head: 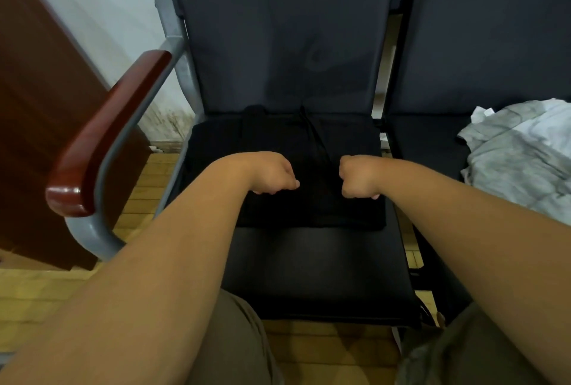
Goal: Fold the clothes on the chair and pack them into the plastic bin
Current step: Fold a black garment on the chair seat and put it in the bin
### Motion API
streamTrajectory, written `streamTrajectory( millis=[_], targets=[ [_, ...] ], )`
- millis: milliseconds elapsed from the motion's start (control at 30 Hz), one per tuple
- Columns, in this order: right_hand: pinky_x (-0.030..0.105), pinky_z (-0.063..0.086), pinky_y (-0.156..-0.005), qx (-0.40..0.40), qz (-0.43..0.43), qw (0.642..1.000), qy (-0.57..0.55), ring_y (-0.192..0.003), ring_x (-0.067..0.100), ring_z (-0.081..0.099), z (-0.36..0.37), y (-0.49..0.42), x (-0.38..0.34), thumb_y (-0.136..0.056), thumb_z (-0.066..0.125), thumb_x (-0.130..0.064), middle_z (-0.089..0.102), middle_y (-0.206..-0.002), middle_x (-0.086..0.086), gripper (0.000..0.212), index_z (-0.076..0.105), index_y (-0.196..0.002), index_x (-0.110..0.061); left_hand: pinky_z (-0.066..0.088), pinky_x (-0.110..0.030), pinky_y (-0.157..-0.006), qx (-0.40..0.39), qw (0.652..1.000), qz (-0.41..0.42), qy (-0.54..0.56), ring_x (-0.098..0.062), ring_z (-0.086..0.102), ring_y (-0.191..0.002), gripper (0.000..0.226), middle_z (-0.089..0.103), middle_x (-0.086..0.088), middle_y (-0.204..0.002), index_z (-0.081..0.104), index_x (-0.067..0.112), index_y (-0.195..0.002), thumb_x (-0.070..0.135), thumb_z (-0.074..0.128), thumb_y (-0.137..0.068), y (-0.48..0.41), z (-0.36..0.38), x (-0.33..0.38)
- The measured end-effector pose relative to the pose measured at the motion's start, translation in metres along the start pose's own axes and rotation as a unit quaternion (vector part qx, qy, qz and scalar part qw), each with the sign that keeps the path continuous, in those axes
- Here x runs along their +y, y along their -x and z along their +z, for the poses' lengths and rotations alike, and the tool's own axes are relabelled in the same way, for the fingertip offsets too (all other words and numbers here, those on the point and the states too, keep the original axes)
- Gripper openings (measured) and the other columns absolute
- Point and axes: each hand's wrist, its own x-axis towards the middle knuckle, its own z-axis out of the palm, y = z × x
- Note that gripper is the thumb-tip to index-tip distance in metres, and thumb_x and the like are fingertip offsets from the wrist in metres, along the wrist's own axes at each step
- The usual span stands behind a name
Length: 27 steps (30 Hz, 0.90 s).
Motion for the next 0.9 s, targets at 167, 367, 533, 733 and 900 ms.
streamTrajectory(
  millis=[167,367,533,733,900],
  targets=[
    [0.031,0.053,-0.056,0.012,0.032,0.999,0.016,-0.073,0.025,0.064,-0.015,0.004,0.025,-0.1,0.051,-0.006,0.066,-0.099,0.017,0.022,0.064,-0.117,0.0,0.057,-0.042,-0.102,-0.023,0.999,-0.018,0.022,-0.014,0.069,-0.111,0.032,0.069,0.007,-0.122,0.064,0.023,-0.134,0.04,0.058,-0.107,-0.005,0.001,0.0],
    [0.036,0.049,-0.07,0.118,0.044,0.992,-0.015,-0.077,0.024,0.059,-0.013,-0.002,0.047,-0.099,0.062,-0.016,0.065,-0.098,0.009,0.008,0.062,-0.092,-0.014,0.055,-0.043,-0.104,-0.03,0.999,-0.03,0.023,-0.014,0.069,-0.112,0.032,0.07,0.006,-0.124,0.064,0.022,-0.133,0.04,0.058,-0.107,-0.007,0.0,0.002],
    [0.037,0.052,-0.086,0.057,-0.027,0.998,0.003,-0.106,0.027,0.065,-0.018,0.006,0.03,-0.1,0.063,-0.025,0.066,-0.123,0.011,0.027,0.067,-0.124,-0.012,0.055,-0.044,-0.106,-0.039,0.999,-0.036,0.011,-0.016,0.069,-0.113,0.035,0.069,0.004,-0.125,0.062,0.021,-0.137,0.04,0.058,-0.107,-0.01,0.001,0.006],
    [0.029,0.048,-0.065,0.016,0.003,0.995,0.099,-0.081,0.02,0.059,-0.004,-0.007,0.028,-0.101,0.062,-0.026,0.062,-0.09,0.004,0.019,0.064,-0.086,-0.014,0.055,-0.043,-0.105,-0.044,0.998,-0.049,0.013,-0.014,0.067,-0.113,0.036,0.067,0.005,-0.126,0.062,0.021,-0.137,0.041,0.059,-0.107,-0.012,0.002,0.005],
    [0.03,0.046,-0.062,0.049,-0.005,0.998,0.049,-0.083,0.023,0.061,-0.011,0.003,0.038,-0.099,0.061,-0.027,0.064,-0.094,0.007,0.021,0.068,-0.096,-0.008,0.055,-0.042,-0.104,-0.049,0.997,-0.049,0.022,-0.012,0.067,-0.114,0.038,0.066,0.007,-0.127,0.061,0.022,-0.139,0.041,0.059,-0.106,-0.011,0.001,0.003]
  ],
)
